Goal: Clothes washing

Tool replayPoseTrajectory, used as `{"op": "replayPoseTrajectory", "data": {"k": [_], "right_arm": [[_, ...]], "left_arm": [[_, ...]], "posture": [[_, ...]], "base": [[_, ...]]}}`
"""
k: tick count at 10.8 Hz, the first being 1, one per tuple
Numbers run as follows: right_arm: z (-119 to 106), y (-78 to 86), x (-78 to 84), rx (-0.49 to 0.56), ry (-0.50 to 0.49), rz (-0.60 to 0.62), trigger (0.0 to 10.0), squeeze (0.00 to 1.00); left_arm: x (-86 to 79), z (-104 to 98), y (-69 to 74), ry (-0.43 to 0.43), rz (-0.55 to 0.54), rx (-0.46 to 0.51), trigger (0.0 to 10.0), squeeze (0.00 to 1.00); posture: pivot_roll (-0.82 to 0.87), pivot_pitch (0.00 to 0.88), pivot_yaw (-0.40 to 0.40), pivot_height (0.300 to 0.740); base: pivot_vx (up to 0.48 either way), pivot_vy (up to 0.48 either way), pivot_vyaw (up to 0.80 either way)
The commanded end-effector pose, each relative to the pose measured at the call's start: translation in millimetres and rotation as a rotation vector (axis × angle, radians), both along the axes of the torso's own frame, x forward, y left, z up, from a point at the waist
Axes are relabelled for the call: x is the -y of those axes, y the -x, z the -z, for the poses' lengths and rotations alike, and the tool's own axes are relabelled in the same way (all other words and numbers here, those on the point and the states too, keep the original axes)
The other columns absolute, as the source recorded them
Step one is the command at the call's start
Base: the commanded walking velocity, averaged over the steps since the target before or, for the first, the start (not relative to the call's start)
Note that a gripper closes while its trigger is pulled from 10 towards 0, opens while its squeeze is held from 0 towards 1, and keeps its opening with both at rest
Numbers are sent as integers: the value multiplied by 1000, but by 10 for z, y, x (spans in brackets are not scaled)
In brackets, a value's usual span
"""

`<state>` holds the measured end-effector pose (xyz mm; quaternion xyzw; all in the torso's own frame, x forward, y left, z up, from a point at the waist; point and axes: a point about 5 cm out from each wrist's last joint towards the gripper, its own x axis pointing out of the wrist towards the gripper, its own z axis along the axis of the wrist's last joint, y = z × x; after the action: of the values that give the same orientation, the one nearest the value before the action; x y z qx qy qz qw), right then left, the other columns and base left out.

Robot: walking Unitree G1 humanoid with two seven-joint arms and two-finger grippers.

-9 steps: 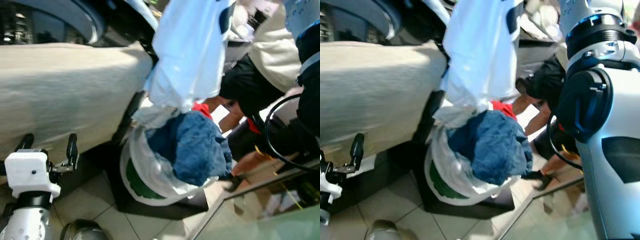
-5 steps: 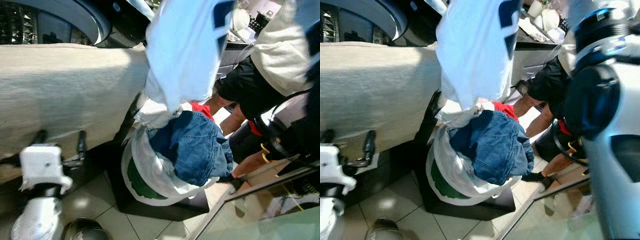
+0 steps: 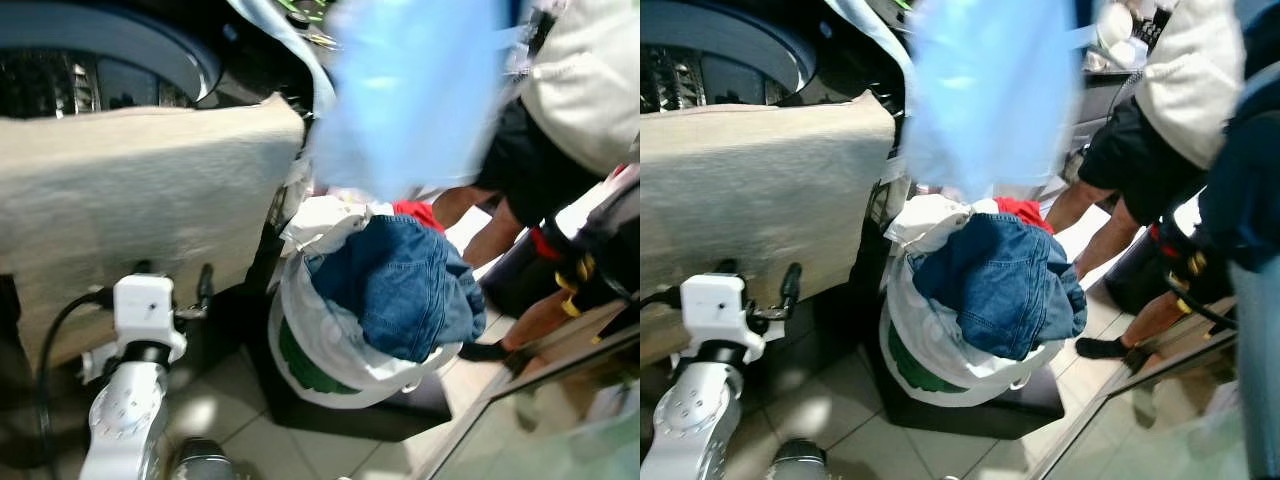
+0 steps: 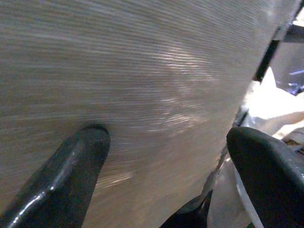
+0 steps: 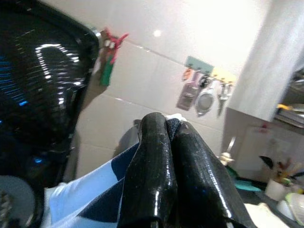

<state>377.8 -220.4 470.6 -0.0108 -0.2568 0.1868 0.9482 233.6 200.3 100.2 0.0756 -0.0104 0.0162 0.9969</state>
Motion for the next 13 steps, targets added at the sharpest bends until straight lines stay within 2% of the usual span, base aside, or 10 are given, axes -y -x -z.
{"op": "replayPoseTrajectory", "data": {"k": [1,5,8,13], "right_arm": [[-165,110,97,48,20,29,0,0],[-319,229,183,75,67,53,0,0],[-288,208,155,61,81,40,0,0],[-286,194,108,65,77,27,0,0]], "left_arm": [[164,-62,-98,8,72,47,10000,0],[200,305,-368,51,78,-57,10000,0],[254,380,-498,27,119,-71,10000,0],[264,457,-487,29,126,-60,10000,0]], "posture": [[117,0,-222,740],[25,0,-160,740],[19,0,-146,740],[46,0,-166,740]], "base": [[0,0,0],[0,0,0],[0,0,0],[0,0,0]]}}
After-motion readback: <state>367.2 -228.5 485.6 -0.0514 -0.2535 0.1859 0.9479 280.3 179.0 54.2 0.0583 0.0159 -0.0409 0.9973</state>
